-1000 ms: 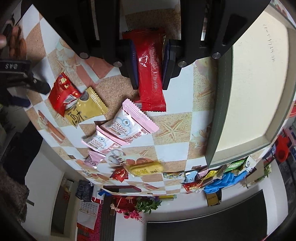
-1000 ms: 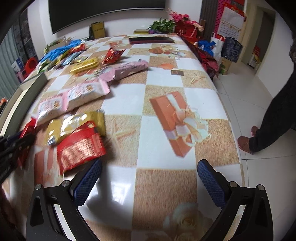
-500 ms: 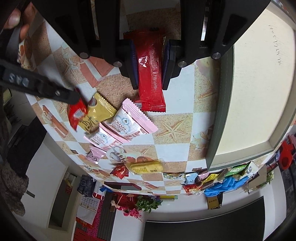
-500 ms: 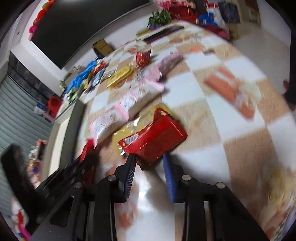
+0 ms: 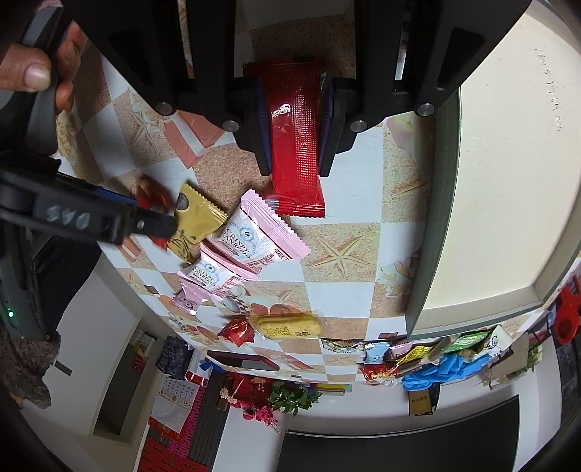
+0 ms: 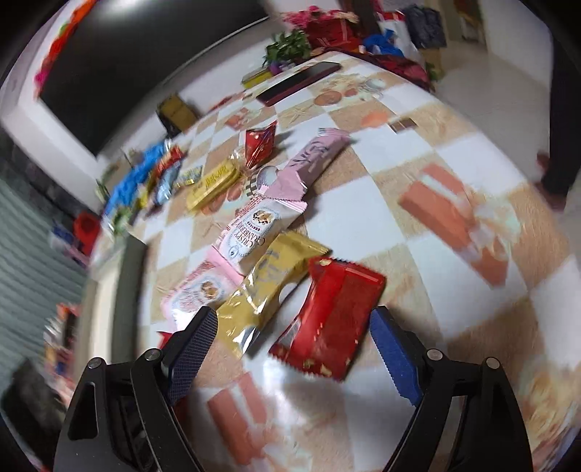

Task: Organize snacks
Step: 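Lift the red wafer bar with the left tool while the right tool grasps the small red bag, then carry both red packets over the white tray and open both tools to drop them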

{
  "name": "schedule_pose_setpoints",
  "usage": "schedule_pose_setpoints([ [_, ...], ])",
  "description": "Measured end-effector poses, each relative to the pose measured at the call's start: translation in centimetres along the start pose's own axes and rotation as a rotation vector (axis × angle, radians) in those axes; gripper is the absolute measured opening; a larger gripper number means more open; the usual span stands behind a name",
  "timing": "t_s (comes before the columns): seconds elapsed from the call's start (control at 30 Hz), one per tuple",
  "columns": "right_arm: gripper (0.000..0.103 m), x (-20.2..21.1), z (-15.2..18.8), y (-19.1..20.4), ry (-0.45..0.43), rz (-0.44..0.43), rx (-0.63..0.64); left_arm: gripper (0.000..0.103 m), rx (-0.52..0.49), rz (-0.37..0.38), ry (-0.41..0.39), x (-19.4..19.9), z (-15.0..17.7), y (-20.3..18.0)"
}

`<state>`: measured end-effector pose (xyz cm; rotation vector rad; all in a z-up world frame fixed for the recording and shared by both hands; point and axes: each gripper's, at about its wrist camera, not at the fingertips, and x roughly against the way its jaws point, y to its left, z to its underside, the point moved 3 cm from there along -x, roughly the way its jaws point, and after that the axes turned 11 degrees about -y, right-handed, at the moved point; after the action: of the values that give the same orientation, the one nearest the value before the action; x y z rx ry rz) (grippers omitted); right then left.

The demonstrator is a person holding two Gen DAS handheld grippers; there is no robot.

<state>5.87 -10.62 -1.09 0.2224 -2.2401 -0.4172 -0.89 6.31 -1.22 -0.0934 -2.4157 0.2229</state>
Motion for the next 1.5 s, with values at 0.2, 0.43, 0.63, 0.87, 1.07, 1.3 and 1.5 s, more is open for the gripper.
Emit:
schedule_pose_setpoints([
  [0.2,0.037,-0.3,0.1,-0.3,-0.012,0.021,0.155,0.026,-0.014,-0.012,0.0,0.0,0.0,0.0],
  [0.43,0.026,-0.7,0.4,0.7,-0.01,0.005,0.276,0.026,-0.032,-0.024,0.001,0.0,0.0,-0.4],
  [0.63,0.024,2.8,1.7,1.7,-0.082,-0.038,0.308,0.024,-0.082,-0.036,0.013,0.1,0.2,-1.5],
  [0.87,0.024,4.2,2.1,1.6,-0.096,-0.063,0.305,0.023,-0.08,-0.045,0.038,1.0,0.1,-1.6],
  [1.07,0.024,5.0,2.3,2.0,-0.106,-0.08,0.319,0.023,-0.089,-0.054,0.025,2.3,-0.3,-1.9],
  [1.3,0.024,6.2,2.2,3.0,-0.13,-0.093,0.345,0.023,-0.097,-0.058,-0.005,3.7,-0.8,-1.9],
  [1.5,0.024,6.4,2.4,4.1,-0.124,-0.111,0.369,0.023,-0.075,-0.079,-0.027,5.0,-1.6,-0.3],
])
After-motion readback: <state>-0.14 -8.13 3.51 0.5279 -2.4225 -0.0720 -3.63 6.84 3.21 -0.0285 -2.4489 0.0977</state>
